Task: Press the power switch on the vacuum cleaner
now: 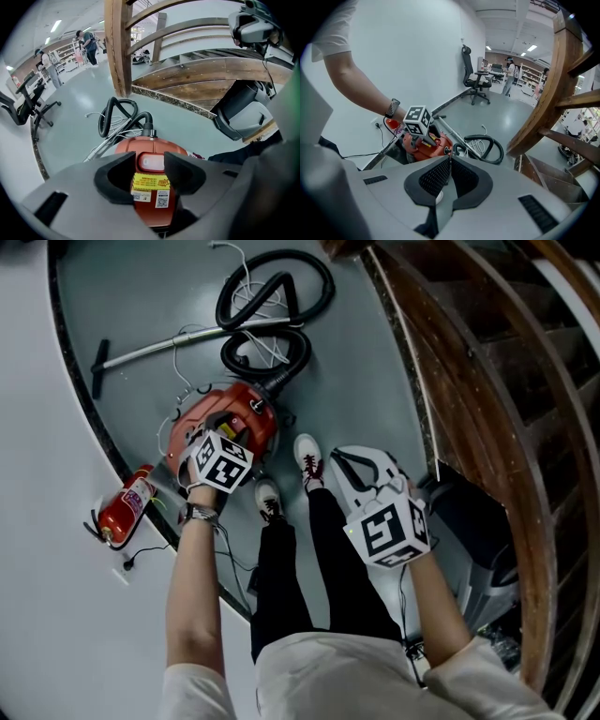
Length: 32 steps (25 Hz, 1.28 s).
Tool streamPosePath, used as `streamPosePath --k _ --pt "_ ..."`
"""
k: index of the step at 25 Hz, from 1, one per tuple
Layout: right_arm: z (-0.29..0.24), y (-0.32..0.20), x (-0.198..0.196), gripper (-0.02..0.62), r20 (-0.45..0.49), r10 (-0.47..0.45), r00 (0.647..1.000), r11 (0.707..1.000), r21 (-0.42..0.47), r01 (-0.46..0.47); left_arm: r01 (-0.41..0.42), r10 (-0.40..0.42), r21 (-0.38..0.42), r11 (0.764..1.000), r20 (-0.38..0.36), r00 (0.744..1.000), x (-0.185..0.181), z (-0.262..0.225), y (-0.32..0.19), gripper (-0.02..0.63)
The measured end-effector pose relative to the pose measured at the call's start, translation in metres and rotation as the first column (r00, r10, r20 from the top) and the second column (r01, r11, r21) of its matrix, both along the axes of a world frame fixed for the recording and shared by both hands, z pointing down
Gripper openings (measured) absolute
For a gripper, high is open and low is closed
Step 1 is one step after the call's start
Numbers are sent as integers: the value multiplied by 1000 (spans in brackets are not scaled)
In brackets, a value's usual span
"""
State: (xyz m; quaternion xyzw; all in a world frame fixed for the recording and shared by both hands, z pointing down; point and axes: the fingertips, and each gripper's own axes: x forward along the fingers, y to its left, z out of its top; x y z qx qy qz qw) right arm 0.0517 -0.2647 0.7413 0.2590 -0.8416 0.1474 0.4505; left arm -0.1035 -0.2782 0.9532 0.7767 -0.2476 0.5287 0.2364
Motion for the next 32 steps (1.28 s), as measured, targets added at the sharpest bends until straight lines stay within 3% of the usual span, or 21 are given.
streamPosePath --k 27,32 --pt "6 4 -7 31 28 37 999 998 -46 -36 14 -14 -5 1000 21 1000 -2 2 -1 222" --pt "7 4 -7 31 62 86 994 994 -71 -82 17 -17 -24 1000 20 1000 0 3 -2 227"
